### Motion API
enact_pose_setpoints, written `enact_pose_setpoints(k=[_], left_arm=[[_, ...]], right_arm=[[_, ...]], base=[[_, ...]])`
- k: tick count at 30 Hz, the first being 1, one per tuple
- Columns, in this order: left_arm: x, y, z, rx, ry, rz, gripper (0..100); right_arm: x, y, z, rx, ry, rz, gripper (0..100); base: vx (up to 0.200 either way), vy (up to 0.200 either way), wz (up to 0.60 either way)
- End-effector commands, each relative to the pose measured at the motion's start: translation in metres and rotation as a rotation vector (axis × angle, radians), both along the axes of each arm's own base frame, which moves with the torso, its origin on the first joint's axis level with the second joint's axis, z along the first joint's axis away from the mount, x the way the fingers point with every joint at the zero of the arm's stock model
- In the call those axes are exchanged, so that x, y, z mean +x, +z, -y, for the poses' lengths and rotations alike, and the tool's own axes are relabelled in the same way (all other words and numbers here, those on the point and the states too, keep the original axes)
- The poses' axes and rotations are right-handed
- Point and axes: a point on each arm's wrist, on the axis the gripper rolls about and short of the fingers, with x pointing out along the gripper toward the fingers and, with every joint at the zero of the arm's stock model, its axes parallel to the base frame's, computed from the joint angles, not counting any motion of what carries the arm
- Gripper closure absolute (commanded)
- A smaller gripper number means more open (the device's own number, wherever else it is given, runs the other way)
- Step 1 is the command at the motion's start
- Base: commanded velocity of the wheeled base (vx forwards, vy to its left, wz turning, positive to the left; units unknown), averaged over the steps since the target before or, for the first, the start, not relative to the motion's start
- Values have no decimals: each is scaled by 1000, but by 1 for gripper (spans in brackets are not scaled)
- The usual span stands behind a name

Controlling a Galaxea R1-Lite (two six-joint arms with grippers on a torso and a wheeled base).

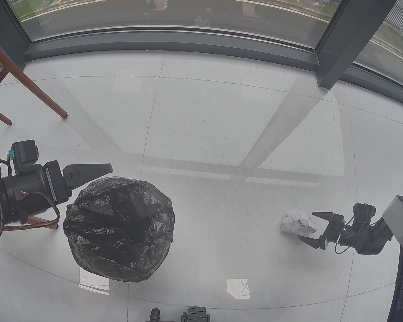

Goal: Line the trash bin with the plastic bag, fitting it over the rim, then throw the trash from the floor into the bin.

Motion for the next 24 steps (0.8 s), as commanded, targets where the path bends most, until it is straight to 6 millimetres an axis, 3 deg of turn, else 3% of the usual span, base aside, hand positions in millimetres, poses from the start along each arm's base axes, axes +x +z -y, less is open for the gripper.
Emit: enact_pose_setpoints(k=[1, 5, 6, 19, 24], left_arm=[[-1, 0, 0, -1, 1, 0, 0], [-1, 0, 0, -1, 1, 0, 0], [-1, 1, -1, -3, 1, 6, 0], [-2, 2, 0, -2, -1, 10, 0], [-3, 1, 0, -2, -4, 10, 0]], right_arm=[[5, -12, -6, -8, 3, -8, 0], [11, -13, -7, -9, 5, 4, 0], [16, -16, -7, -11, 7, 14, 100], [19, -10, -5, -7, -12, 20, 100], [15, 21, -5, -6, -15, 51, 100]], base=[[0, 0, 0], [0, 0, 0], [0, 0, 0], [0, 0, 0], [0, 0, 0]])
